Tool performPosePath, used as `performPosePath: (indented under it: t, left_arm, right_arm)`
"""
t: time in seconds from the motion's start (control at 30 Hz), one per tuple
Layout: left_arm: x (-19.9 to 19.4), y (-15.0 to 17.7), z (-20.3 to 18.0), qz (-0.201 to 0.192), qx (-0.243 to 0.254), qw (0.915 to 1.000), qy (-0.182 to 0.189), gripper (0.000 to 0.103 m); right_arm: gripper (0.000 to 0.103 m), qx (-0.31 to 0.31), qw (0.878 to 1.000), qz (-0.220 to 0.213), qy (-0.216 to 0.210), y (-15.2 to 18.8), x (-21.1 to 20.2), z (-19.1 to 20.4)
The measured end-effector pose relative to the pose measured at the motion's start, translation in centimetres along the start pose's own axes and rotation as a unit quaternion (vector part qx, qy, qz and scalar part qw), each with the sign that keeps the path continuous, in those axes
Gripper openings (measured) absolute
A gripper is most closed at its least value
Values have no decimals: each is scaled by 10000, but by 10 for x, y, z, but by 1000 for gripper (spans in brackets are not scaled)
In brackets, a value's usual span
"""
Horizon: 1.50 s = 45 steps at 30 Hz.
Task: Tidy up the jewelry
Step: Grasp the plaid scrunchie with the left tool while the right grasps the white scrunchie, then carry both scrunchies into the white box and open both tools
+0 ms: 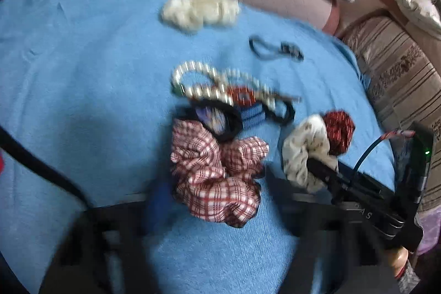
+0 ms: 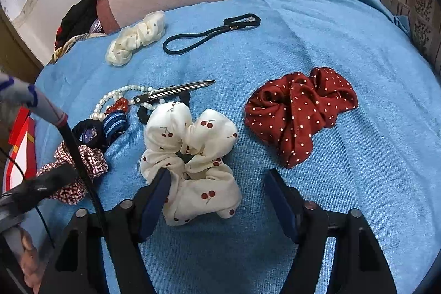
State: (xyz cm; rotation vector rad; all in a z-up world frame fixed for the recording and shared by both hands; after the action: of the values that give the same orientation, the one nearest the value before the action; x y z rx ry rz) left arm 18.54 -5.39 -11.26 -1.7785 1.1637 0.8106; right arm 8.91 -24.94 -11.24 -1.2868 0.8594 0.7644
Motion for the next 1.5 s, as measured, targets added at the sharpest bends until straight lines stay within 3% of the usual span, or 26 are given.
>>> performPosePath:
  t: [0.03, 0.1, 0.23, 0.6, 0.9, 1.13, 1.33, 1.5]
  left_arm:
    - [5, 2, 1, 142, -77, 9999, -49, 22]
    - [5, 5, 4, 139, -174, 9997, -85, 17]
    - [-19, 8, 2, -111, -90, 9998, -150, 14]
    - [-105, 12, 28, -983, 39, 9942, -441, 14]
    - [-174, 18, 109, -1547, -458, 9832, -857, 14]
    - [-218, 14, 207, -1905, -1211, 9627, -1489, 14]
    - [-239, 16, 278, -1950, -1743, 9461, -1910, 14]
    - [-240, 19, 321, -1881, -2106, 9347, -2159, 15]
  right_arm:
    - [54, -4, 10000, -16, -72, 0, -1, 1]
    - [31, -34, 9998, -16, -211, -1, -1, 6]
    - [16, -141, 9996, -67, -254, -2, -8, 15]
    - [14, -650, 9961, -526, -266, -9, -70, 59]
    - [14, -1529, 9835, -628, -739, -29, -94, 161]
    - [14, -2220, 9641, -536, -1354, -48, -78, 271]
    - [14, -2464, 9459, -325, -2084, -61, -49, 358]
    - [14, -2598, 9392, -62, -2243, -66, -15, 406]
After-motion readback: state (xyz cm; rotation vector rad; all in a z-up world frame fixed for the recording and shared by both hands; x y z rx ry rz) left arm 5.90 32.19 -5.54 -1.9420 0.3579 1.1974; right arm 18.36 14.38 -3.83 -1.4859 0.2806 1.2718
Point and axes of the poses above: each gripper's, at about its wrist camera, not at the fingertips, and x roughly the way its jaws point, z to its left, y to its underside, the point moved 5 cm from there along x, roughly the way its jaws point, and after that the axes turned 15 degrees about -x, right-handed, at the moved point
